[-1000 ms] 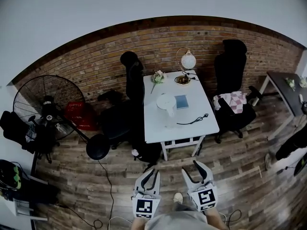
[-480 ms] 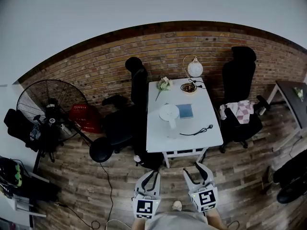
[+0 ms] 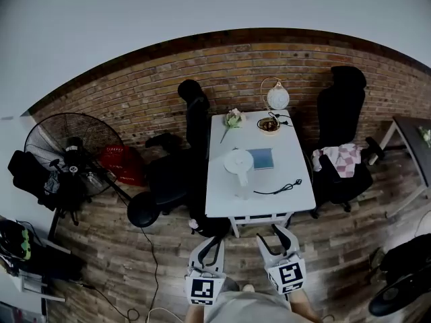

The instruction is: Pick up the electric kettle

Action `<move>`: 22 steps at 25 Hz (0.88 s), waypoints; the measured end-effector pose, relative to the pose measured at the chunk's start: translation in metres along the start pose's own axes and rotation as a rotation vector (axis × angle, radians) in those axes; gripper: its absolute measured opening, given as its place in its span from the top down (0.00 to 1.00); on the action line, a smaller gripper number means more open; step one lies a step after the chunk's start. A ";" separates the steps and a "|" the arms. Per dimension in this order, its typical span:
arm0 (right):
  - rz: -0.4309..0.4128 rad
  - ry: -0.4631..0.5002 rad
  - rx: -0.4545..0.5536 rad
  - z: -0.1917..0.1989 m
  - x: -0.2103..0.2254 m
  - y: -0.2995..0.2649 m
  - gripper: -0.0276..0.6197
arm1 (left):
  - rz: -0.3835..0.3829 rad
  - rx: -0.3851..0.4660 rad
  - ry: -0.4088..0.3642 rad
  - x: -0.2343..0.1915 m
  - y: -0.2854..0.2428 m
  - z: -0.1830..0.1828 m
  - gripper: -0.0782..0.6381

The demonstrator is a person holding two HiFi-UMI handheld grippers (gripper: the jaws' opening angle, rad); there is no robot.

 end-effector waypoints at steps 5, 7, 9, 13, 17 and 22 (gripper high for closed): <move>-0.006 -0.002 -0.008 0.000 0.002 -0.007 0.64 | -0.010 -0.026 0.001 -0.004 -0.004 0.003 0.82; -0.011 -0.005 -0.012 0.001 0.002 -0.010 0.64 | -0.006 -0.021 -0.012 -0.006 -0.008 0.005 0.82; -0.012 -0.006 -0.015 0.003 0.004 -0.014 0.64 | -0.004 -0.024 -0.011 -0.007 -0.010 0.007 0.82; -0.011 -0.005 -0.018 0.006 0.007 -0.026 0.64 | 0.001 -0.057 0.005 -0.012 -0.020 0.013 0.82; 0.004 -0.005 -0.019 0.008 0.015 -0.041 0.64 | 0.014 -0.069 0.012 -0.020 -0.036 0.015 0.82; 0.020 -0.010 -0.030 0.005 0.024 -0.063 0.64 | 0.038 -0.036 -0.003 -0.036 -0.060 0.016 0.82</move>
Point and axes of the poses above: the fingertips, and each gripper's own axes: y backward along the fingers, x to its right, z out of its underside, the point moved 8 cm from there along y, backward along the fingers, and after that the axes turned 3 degrees about -z, right-handed, at the moved point
